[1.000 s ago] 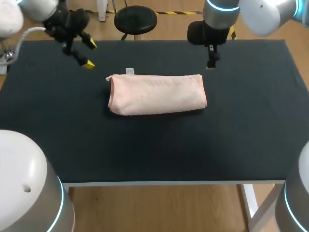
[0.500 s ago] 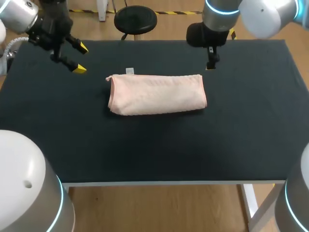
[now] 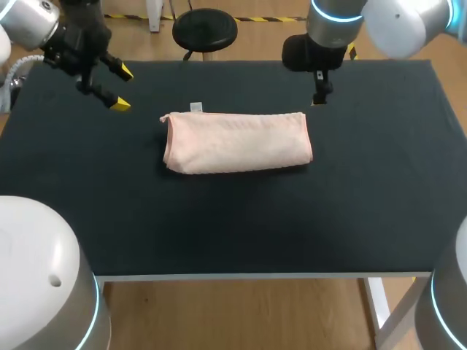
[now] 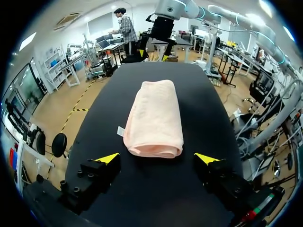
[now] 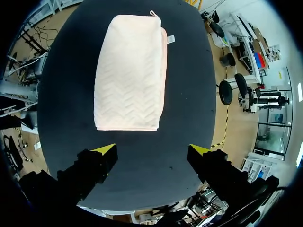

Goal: Fold the towel

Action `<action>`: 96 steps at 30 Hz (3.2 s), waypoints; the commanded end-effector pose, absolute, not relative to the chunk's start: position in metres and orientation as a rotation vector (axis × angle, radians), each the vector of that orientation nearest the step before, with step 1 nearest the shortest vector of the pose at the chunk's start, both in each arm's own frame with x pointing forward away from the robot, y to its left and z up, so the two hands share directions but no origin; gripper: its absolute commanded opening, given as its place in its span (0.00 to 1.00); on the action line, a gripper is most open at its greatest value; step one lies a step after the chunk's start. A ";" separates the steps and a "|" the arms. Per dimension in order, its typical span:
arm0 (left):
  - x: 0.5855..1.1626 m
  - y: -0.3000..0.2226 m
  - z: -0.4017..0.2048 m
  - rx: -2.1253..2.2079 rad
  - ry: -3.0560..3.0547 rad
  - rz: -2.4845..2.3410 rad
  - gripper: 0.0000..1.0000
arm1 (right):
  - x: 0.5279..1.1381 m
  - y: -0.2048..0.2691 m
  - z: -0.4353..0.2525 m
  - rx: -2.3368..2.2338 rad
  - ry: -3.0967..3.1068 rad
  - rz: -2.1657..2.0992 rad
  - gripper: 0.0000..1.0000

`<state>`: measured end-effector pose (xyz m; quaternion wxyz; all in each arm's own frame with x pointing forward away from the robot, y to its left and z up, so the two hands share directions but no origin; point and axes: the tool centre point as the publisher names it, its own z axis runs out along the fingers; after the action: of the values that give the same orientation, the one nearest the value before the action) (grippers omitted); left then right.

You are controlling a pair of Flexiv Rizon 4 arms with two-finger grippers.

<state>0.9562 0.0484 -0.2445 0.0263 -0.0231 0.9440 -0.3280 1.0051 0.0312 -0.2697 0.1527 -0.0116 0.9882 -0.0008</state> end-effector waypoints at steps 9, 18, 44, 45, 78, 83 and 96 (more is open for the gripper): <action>0.956 0.049 -0.245 -0.068 2.915 -1.016 1.00 | 1.041 -0.028 -0.182 1.118 2.652 0.986 1.00; 0.956 0.049 -0.245 -0.068 2.915 -1.016 1.00 | 1.027 -0.048 -0.230 1.603 2.357 1.362 1.00; 0.956 0.049 -0.245 -0.068 2.915 -1.016 1.00 | 1.004 -0.020 -0.355 2.215 2.025 1.762 1.00; 0.956 0.049 -0.245 -0.068 2.915 -1.016 1.00 | 1.002 -0.017 -0.359 2.225 2.036 1.748 1.00; 0.956 0.049 -0.245 -0.068 2.915 -1.016 1.00 | 1.005 0.025 -0.403 2.349 2.404 1.409 1.00; 0.956 0.049 -0.245 -0.068 2.915 -1.016 1.00 | 1.007 0.032 -0.401 2.343 2.483 1.369 1.00; 0.956 0.049 -0.245 -0.068 2.915 -1.016 1.00 | 1.003 0.045 -0.402 2.352 2.595 1.240 1.00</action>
<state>0.9567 0.0484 -0.2439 0.0252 -0.0232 0.9442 -0.3276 0.9996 0.0446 -0.3994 -0.2709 0.6134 0.6645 0.3299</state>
